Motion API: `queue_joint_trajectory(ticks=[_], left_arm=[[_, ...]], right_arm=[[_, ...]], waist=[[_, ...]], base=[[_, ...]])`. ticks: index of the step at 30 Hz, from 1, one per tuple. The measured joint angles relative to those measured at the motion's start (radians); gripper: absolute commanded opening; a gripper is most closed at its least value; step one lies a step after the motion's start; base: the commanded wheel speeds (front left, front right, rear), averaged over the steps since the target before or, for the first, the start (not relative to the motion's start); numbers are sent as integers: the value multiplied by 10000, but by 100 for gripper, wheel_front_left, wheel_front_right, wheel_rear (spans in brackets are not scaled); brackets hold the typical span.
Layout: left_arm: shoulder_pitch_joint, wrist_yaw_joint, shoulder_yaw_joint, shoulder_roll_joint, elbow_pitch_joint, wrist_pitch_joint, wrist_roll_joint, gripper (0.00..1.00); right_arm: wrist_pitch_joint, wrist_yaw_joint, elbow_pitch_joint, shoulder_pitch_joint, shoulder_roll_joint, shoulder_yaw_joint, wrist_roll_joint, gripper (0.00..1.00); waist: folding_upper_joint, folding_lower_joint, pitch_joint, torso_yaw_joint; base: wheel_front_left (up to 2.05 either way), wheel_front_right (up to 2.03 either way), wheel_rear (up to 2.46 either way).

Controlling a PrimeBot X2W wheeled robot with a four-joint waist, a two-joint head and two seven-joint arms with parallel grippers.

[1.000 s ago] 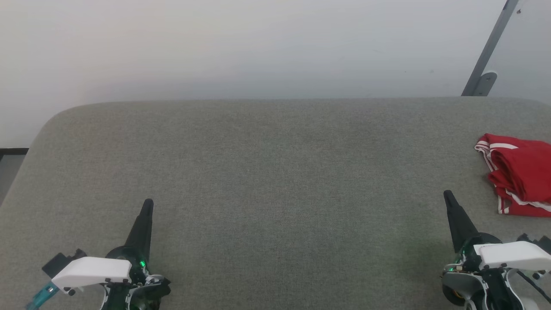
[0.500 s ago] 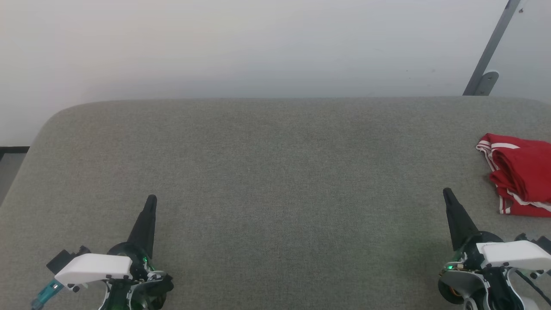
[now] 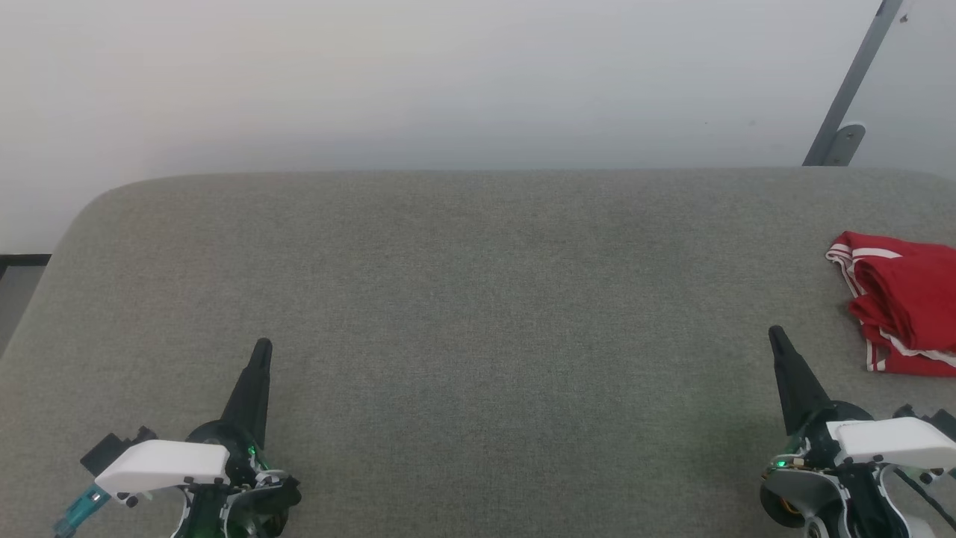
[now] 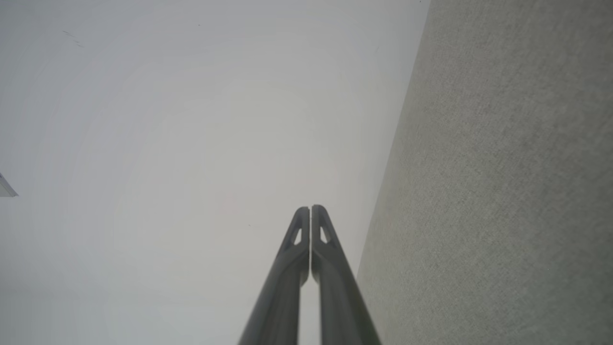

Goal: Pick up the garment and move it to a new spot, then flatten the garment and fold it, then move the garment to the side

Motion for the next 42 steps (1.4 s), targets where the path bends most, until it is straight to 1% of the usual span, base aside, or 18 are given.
queue_joint_trajectory(ticks=[42], left_arm=[[0,0,-8,0,0,0,0,0]], right_arm=[[-2,0,-2,-1,0,2,0,0]], waist=[[0,0,0,0]], base=[[0,0,0]])
